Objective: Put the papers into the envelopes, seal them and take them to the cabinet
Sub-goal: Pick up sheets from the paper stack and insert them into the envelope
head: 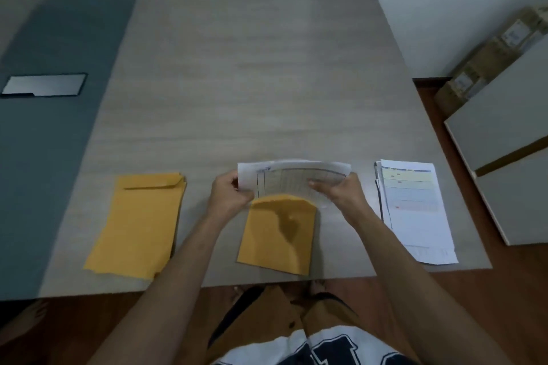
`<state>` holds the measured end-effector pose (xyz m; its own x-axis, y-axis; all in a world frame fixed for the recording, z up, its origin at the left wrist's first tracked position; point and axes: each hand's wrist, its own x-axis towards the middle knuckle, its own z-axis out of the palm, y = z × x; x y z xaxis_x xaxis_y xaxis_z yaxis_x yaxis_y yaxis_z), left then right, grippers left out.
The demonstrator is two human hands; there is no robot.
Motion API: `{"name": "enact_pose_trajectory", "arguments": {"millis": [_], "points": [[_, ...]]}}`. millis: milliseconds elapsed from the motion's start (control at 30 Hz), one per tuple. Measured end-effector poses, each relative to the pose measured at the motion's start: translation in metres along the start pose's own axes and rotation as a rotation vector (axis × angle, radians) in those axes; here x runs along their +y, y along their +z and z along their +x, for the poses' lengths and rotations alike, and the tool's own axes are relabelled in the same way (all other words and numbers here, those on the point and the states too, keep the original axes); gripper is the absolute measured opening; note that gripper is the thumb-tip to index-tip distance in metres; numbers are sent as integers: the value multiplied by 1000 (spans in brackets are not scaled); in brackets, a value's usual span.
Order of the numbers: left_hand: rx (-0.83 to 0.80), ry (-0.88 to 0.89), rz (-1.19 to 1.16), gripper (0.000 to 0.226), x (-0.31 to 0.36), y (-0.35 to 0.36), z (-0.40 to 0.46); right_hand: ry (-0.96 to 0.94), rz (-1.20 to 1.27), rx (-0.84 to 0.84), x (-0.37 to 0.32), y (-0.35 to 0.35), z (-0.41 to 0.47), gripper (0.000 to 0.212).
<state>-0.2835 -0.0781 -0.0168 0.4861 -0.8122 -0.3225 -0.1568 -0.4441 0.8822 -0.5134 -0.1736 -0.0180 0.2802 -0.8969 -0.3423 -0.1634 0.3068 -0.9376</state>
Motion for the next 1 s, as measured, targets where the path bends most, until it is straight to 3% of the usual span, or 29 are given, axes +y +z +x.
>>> {"name": "enact_pose_trajectory", "arguments": {"millis": [133, 333, 533, 700, 867, 1000], "points": [[-7, -135, 13, 35, -26, 6, -11, 60, -161, -85, 19, 3, -10, 38], [49, -216, -225, 39, -22, 18, -9, 109, 37, -41, 27, 6, -14, 49], [48, -8, -175, 44, -10, 20, -9, 7, 51, 4, 23, 4, -13, 40], [52, -170, -131, 30, -27, 23, -12, 64, -10, -59, 31, 5, -19, 44], [42, -91, -137, 26, -31, 29, -14, 64, 7, -32, 36, 7, -21, 44], [62, -160, -135, 28, -31, 28, -11, 75, -27, -30, 36, 6, -19, 38]]}}
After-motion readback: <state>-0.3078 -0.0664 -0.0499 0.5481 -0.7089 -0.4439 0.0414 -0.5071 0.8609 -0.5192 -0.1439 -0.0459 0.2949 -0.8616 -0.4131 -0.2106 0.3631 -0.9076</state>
